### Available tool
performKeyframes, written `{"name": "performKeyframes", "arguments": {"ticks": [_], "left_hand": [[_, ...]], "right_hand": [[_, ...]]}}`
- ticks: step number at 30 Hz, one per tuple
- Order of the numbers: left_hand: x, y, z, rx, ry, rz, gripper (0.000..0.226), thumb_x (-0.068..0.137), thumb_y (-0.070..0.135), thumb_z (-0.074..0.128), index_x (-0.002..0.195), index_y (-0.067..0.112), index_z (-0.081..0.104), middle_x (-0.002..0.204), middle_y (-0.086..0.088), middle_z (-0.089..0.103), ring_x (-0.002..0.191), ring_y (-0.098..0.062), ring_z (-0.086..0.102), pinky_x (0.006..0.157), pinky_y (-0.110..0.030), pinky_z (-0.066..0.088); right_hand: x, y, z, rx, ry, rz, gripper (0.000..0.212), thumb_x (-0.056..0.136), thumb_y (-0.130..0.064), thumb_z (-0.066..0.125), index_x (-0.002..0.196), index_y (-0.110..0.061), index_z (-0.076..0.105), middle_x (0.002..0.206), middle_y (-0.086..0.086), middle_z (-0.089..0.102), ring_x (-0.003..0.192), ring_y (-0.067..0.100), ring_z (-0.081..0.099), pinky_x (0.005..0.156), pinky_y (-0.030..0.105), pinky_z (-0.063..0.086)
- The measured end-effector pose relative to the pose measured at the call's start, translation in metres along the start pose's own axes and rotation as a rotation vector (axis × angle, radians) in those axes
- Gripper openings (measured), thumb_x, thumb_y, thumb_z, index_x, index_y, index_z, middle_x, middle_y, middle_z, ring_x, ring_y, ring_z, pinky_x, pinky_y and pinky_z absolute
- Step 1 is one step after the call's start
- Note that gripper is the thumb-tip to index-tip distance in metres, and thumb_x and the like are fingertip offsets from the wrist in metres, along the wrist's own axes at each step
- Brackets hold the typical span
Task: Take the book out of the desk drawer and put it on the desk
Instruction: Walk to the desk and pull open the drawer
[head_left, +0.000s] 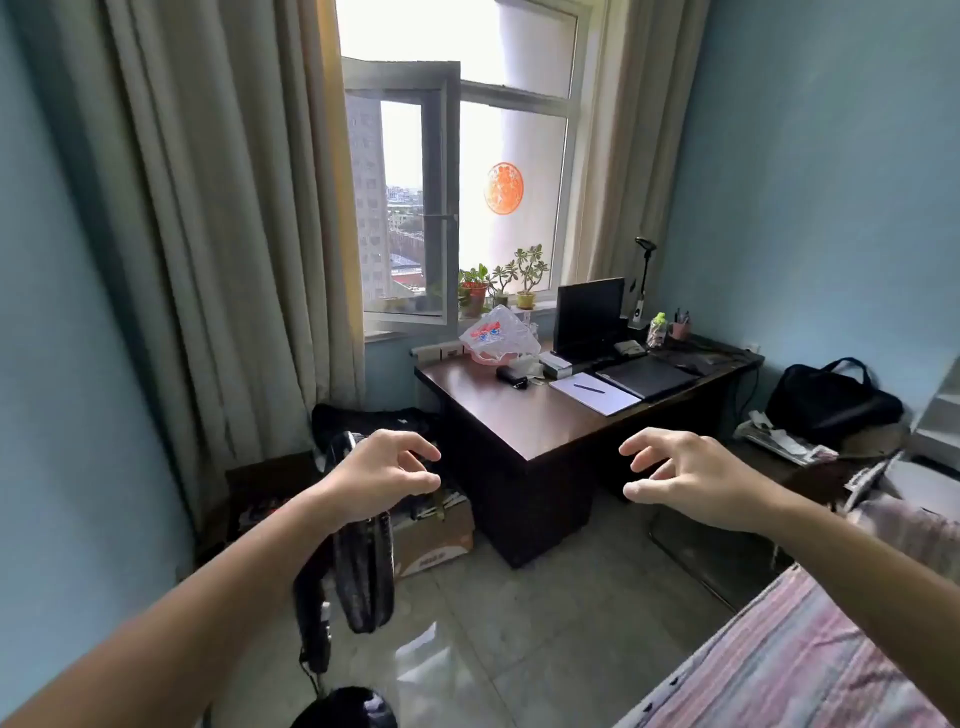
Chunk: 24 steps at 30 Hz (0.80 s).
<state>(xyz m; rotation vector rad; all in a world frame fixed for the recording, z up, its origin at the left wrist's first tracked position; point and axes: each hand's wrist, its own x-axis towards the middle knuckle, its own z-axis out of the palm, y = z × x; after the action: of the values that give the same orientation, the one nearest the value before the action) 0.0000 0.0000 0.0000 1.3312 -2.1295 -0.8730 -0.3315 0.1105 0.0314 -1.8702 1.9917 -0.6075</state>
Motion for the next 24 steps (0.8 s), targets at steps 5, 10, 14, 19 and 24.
{"name": "performKeyframes", "arguments": {"ticks": [5, 10, 14, 19, 24], "left_hand": [[0.059, -0.034, -0.037, -0.016, -0.039, 0.009, 0.023, 0.078, 0.029, 0.074, 0.101, 0.032, 0.071, 0.086, -0.003, 0.076, 0.086, -0.021, 0.072, 0.086, -0.038, 0.056], [0.103, -0.057, -0.051, -0.019, -0.083, 0.013, 0.027, 0.079, 0.028, 0.073, 0.106, 0.026, 0.072, 0.084, -0.005, 0.077, 0.086, -0.025, 0.073, 0.085, -0.038, 0.056], [0.132, -0.068, -0.054, -0.027, -0.088, 0.030, 0.027, 0.077, 0.031, 0.073, 0.104, 0.028, 0.073, 0.083, -0.004, 0.076, 0.085, -0.023, 0.073, 0.084, -0.038, 0.056], [0.160, -0.074, -0.050, -0.048, -0.114, 0.038, 0.025, 0.077, 0.029, 0.073, 0.102, 0.028, 0.072, 0.080, -0.004, 0.076, 0.077, -0.016, 0.071, 0.085, -0.037, 0.056], [0.190, -0.074, -0.046, -0.042, -0.125, 0.041, 0.022, 0.079, 0.028, 0.072, 0.100, 0.029, 0.071, 0.080, -0.001, 0.074, 0.071, -0.010, 0.067, 0.078, -0.033, 0.054]], "right_hand": [[0.064, -0.024, 0.022, 0.029, 0.029, 0.044, 0.040, 0.079, -0.036, 0.073, 0.118, -0.030, 0.062, 0.106, -0.009, 0.066, 0.090, 0.007, 0.069, 0.076, 0.024, 0.052], [0.108, -0.043, 0.037, 0.041, 0.006, 0.088, 0.040, 0.079, -0.036, 0.073, 0.118, -0.030, 0.062, 0.108, -0.009, 0.066, 0.090, 0.006, 0.068, 0.075, 0.022, 0.051], [0.133, -0.052, 0.035, 0.050, 0.032, 0.101, 0.038, 0.080, -0.034, 0.073, 0.116, -0.030, 0.064, 0.106, -0.007, 0.067, 0.090, 0.007, 0.068, 0.081, 0.027, 0.054], [0.161, -0.052, 0.035, 0.045, 0.034, 0.114, 0.036, 0.079, -0.035, 0.073, 0.114, -0.029, 0.065, 0.096, -0.007, 0.071, 0.087, 0.011, 0.070, 0.083, 0.031, 0.056], [0.198, -0.043, 0.040, 0.059, 0.035, 0.120, 0.037, 0.079, -0.037, 0.073, 0.114, -0.030, 0.064, 0.093, -0.006, 0.072, 0.088, 0.010, 0.068, 0.085, 0.032, 0.055]]}}
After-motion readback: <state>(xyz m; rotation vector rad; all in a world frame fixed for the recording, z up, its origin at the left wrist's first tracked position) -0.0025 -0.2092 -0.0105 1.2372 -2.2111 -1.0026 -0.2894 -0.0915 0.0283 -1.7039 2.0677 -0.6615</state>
